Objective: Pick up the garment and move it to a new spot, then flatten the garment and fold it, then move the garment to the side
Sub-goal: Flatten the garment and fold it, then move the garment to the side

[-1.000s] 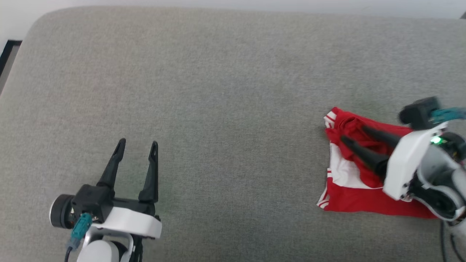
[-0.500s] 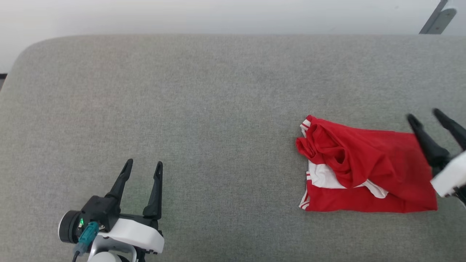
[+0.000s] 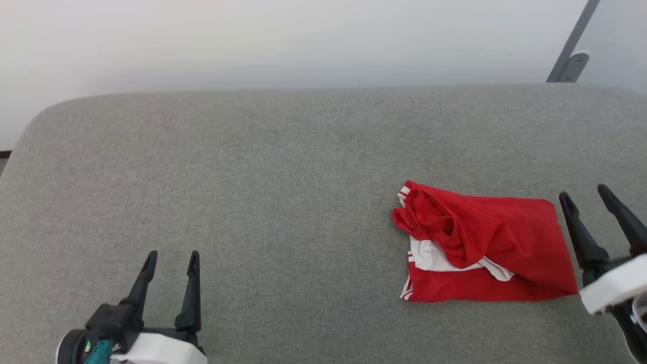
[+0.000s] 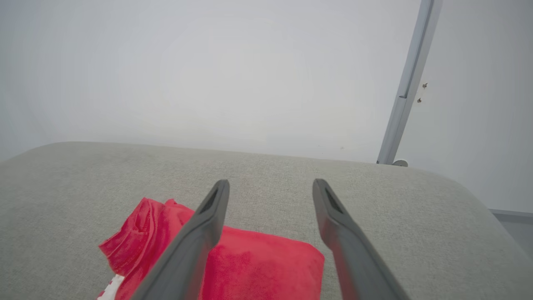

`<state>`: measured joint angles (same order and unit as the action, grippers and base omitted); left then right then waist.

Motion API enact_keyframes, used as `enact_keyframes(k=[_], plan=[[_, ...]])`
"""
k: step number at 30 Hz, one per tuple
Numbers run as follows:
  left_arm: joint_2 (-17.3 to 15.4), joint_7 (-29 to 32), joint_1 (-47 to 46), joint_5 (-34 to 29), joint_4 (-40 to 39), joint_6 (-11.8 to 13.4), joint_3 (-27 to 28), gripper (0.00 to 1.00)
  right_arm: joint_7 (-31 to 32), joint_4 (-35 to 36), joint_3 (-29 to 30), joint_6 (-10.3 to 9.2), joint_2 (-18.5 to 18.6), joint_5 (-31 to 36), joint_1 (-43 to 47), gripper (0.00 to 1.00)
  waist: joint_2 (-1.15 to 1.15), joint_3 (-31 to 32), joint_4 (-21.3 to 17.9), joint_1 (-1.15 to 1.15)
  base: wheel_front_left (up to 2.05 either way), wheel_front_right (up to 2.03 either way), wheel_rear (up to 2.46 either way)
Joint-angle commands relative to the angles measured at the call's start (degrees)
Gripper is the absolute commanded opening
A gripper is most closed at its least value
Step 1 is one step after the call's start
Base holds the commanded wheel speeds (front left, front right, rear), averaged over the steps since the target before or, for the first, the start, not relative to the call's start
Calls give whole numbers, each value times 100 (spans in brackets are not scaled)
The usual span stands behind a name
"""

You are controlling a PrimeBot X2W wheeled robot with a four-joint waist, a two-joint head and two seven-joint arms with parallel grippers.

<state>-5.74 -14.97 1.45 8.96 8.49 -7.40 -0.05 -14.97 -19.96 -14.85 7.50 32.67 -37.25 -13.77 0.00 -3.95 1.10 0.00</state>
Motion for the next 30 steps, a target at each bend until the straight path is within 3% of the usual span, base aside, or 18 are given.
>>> enact_keyframes(k=[1, 19, 26, 30], plan=[[-19, -30, 112, -24, -92, -9, 44, 100, -22, 170, 176, -3, -70, 171, 207, 100, 0, 57, -31, 0, 0, 0, 0], [155, -30, 793, -191, -791, -9, 360, 100, -15, 1394, 1270, -3, -331, 526, 1782, 100, 0, -109, 31, 0, 0, 0, 0], [201, -30, 509, -256, -828, -9, 273, 100, 404, 1404, 1166, -3, -206, 632, 1438, 100, 0, -350, 80, 0, 0, 0, 0], [231, -30, 316, -244, -804, -9, 160, 100, 1129, 1230, 1142, -3, 23, 526, 1029, 100, 0, -580, 109, 0, 0, 0, 0]])
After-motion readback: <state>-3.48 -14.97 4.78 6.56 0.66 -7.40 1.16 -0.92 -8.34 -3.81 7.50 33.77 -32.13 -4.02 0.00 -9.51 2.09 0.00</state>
